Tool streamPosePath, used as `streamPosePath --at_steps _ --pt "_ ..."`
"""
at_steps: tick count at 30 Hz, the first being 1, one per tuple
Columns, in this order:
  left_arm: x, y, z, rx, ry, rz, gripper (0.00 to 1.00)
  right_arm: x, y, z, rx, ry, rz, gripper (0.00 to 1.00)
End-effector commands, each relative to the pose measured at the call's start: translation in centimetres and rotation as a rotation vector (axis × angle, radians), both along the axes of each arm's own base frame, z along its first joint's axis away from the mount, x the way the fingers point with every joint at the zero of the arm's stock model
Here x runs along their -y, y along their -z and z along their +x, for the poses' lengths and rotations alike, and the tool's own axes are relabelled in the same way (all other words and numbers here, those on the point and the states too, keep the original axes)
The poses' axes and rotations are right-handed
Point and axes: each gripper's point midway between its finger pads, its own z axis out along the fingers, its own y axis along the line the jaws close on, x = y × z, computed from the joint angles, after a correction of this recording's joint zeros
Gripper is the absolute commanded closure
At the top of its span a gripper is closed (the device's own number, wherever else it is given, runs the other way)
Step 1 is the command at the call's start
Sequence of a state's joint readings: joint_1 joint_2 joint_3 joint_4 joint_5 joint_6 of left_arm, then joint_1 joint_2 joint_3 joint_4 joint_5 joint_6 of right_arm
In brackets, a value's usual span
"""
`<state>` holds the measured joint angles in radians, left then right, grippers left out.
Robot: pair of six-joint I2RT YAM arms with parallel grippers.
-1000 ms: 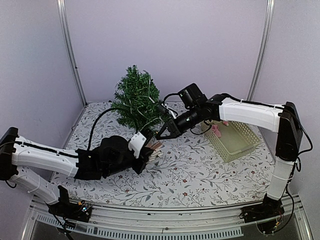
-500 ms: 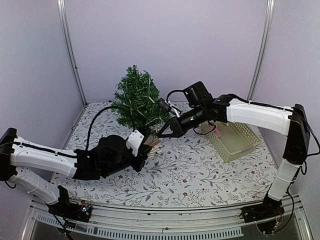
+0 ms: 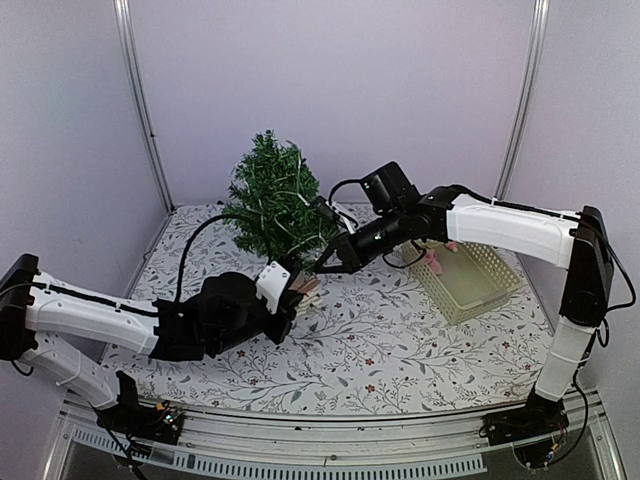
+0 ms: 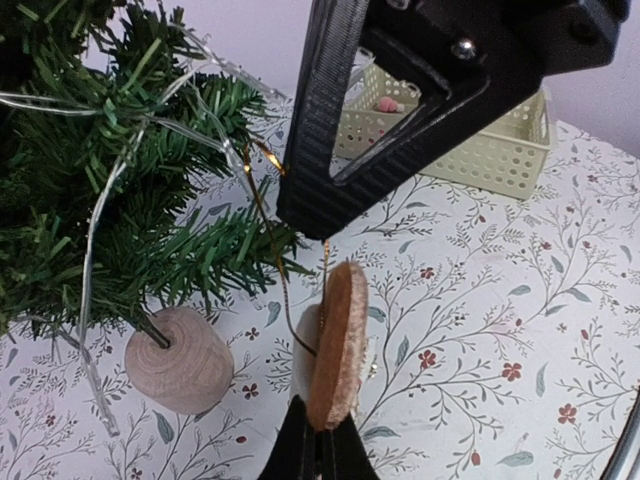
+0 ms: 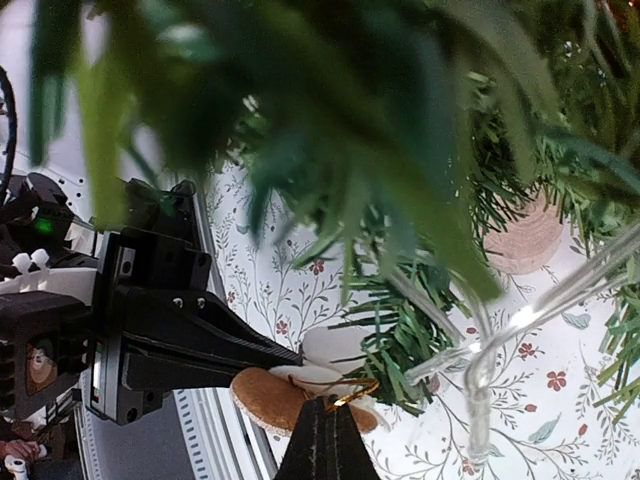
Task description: Decorate the small christmas tree
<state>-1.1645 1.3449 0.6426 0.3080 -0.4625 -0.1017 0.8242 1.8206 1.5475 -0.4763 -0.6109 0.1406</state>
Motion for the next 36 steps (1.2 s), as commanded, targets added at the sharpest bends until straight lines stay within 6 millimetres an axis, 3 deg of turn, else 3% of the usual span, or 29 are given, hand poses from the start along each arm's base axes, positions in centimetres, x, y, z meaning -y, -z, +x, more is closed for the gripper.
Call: streamPosePath --at_steps 1,20,36 --pt "-0.7 1.4 0.6 -0.034 -0.053 0.061 1.0 0.3 -0.2 1.6 0.04 0.065 -0.03 1.0" --pt "-1.8 2.6 2.6 -0.055 -0.14 0.133 1.0 1.4 1.2 3.4 0.081 0.164 -0.119 1.0" --pt "-4.3 2.9 2.4 -0.06 -0.198 0.17 1.0 1.2 1.6 4.0 0.082 0.179 -0.132 0.98"
